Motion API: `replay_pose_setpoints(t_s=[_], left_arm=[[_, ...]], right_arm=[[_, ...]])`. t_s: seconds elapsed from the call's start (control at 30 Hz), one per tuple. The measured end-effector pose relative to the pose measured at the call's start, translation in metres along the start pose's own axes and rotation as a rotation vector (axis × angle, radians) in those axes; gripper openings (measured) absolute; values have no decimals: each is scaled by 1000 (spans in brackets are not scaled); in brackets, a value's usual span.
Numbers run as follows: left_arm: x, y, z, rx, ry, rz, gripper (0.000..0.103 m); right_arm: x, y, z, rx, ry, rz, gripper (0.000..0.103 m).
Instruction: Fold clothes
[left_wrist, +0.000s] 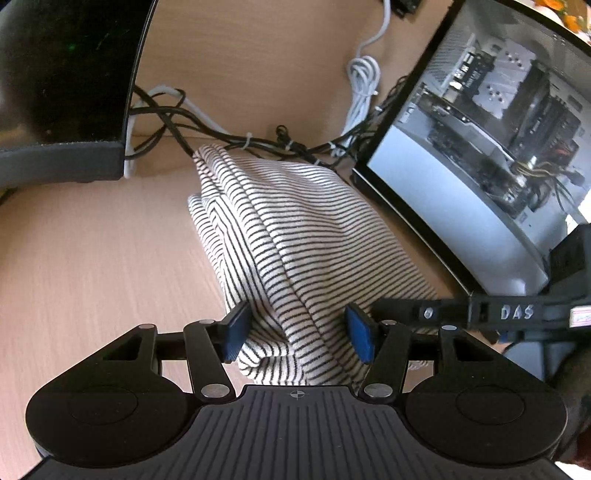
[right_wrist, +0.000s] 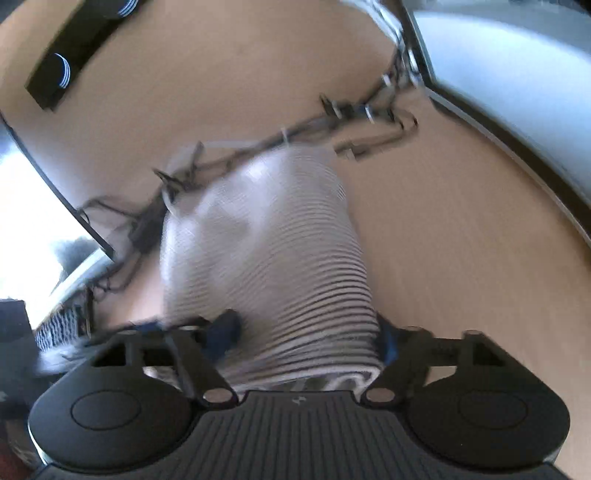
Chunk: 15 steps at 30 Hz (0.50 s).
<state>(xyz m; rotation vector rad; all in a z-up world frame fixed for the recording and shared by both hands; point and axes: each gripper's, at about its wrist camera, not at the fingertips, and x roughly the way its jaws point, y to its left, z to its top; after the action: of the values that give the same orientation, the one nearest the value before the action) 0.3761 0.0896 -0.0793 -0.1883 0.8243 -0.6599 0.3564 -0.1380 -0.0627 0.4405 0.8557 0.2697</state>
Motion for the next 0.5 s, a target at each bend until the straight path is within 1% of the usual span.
replay_pose_setpoints(t_s=[0.07, 0.13, 0.17, 0.23, 0.3, 0.33, 0.37, 0.43, 0.5], left_arm=[[0, 3, 2, -15, 3, 2, 61], [1, 8, 3, -30, 6, 0, 63], [2, 10, 3, -33, 6, 4, 64], [5, 13, 1, -47, 18, 26, 78], [6, 16, -5, -77, 0, 19, 78], [5, 14, -6, -77, -4, 28, 76], [4, 11, -7, -74, -8, 38, 76], [1, 5, -8, -74, -14, 62, 75], [1, 1, -8, -105, -7, 87, 75]], right_arm=[[-15, 14, 7, -11, -62, 32, 64], [-20, 20, 11, -52, -71, 18, 59], [-19, 23, 12, -89, -63, -16, 59], [-7, 20, 8, -144, -24, -92, 58], [6, 11, 0, -182, 19, -157, 59], [6, 7, -2, -171, 11, -146, 62], [6, 2, -3, -157, 1, -132, 62], [5, 1, -5, -175, -13, -125, 62], [3, 1, -6, -196, -20, -121, 62]])
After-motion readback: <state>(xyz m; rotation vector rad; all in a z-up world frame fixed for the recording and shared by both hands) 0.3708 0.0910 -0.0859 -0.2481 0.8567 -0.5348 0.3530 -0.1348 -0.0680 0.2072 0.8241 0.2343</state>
